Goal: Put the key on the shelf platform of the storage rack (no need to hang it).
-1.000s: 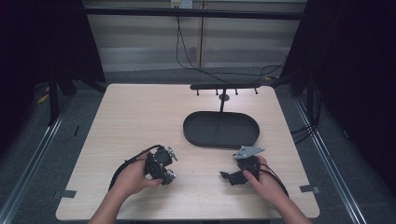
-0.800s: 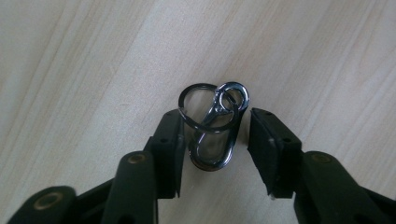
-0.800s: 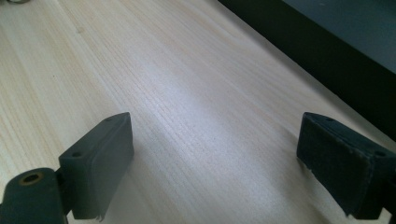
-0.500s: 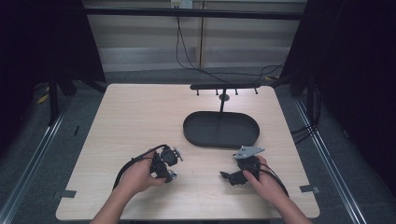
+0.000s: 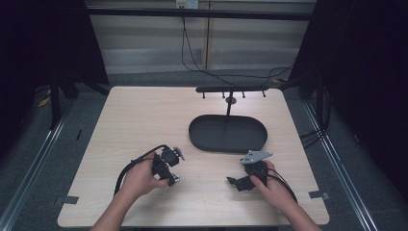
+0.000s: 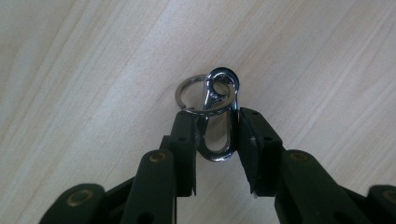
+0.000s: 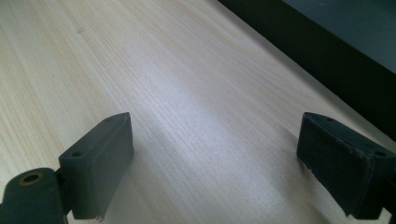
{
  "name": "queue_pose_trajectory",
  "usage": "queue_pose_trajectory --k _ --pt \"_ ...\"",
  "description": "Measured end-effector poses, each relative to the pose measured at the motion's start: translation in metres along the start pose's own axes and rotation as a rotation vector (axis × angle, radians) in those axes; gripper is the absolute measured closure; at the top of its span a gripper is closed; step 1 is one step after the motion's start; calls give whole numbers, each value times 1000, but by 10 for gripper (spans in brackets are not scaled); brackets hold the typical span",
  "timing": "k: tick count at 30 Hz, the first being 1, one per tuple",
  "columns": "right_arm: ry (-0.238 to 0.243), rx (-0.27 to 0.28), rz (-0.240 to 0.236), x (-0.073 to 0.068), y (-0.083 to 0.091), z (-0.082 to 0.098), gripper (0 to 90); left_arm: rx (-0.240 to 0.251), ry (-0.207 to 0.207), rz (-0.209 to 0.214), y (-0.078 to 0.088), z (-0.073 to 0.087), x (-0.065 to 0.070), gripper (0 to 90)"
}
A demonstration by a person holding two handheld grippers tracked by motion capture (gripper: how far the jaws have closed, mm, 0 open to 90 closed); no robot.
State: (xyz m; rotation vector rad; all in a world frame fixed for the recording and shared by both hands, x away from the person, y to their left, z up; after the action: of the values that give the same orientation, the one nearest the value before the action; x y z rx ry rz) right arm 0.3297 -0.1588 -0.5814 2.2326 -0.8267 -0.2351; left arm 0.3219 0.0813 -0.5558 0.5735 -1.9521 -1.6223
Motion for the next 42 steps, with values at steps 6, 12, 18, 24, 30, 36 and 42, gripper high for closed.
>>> queue_pose_trajectory --k 6,12,18,24,30,36,42 --pt "-1 0 0 0 0 0 106 25 17 3 9 -9 -2 683" --pt "-1 -1 0 0 0 0 106 24 8 10 22 -17 -2 683" --pt "-1 0 0 0 0 0 106 40 22 24 30 -26 -1 683" --pt "-1 -1 0 0 0 0 106 46 22 31 38 -36 2 683" --pt "0 0 0 0 0 0 106 58 25 43 42 -49 4 683" --pt "0 0 0 0 0 0 106 58 25 45 46 -61 6 683" --pt "-1 0 0 0 0 0 106 46 22 44 49 -74 9 683"
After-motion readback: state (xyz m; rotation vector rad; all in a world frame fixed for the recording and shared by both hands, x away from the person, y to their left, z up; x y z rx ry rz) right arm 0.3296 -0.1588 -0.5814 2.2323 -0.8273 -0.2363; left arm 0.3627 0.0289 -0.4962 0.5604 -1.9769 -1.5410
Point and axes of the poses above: each handheld gripper's, and its own axes: y roughly backward along the jaws, z roughly out of its underside, x roughly to its right, the point moved 10 cm from there along -y, roughly forward along the jaws, and after that the axes turned 8 degrees about y, right-handed, at the moved point
